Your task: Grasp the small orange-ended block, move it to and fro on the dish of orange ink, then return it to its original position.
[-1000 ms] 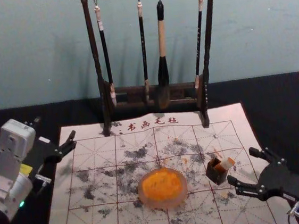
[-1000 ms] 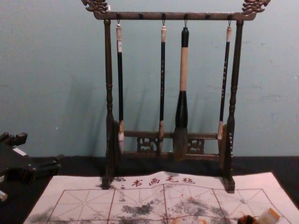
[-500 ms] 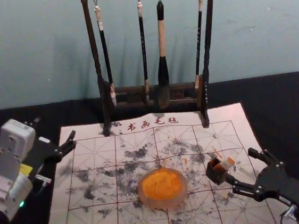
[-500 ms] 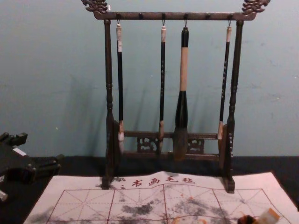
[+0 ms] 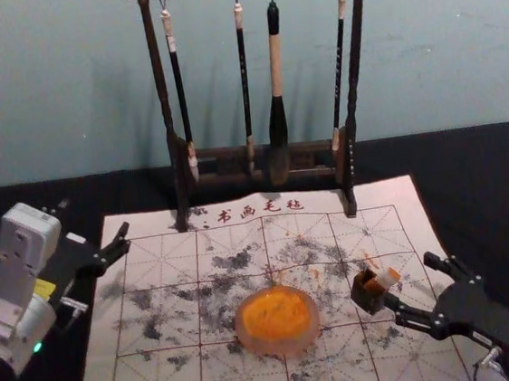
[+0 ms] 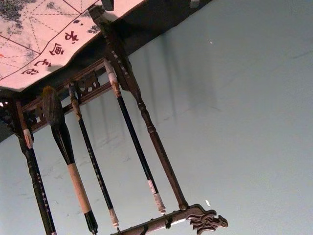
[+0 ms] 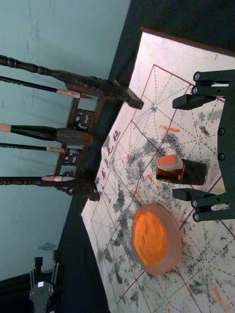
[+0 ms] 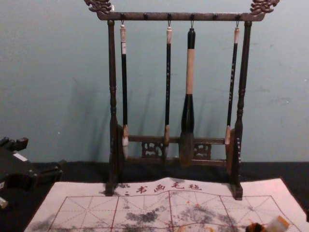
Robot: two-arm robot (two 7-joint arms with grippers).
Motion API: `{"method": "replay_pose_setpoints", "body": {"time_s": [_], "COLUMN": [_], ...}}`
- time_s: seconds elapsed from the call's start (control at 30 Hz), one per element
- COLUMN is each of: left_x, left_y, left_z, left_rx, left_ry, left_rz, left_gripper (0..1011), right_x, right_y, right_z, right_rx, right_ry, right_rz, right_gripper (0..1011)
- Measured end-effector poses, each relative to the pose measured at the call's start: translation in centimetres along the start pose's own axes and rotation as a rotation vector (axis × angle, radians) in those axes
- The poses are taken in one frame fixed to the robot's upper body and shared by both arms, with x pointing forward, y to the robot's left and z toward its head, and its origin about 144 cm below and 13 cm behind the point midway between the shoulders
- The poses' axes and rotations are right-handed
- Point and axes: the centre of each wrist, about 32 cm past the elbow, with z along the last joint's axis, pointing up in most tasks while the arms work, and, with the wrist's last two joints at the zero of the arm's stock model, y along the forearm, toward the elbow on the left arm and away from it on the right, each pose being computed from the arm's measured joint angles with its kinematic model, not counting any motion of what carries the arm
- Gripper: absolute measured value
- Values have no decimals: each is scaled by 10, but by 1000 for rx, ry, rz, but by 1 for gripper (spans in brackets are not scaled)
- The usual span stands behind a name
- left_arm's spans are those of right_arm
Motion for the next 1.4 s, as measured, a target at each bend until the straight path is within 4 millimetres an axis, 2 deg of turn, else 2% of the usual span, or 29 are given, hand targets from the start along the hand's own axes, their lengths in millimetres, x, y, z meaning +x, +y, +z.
{"method": "replay_pose_setpoints", "body": {"time_s": [1.4], "left_x": [0], "left_y": [0], "left_z": [0], "left_rx": [0], "left_ry": [0], "left_rz": [0], "left_gripper": [1001], "right_x": [12], "right_y": [16], "right_z": [4], "right_rx": [-11], "right_ry": [32], "right_rz": [45], "right_gripper": [1002]}}
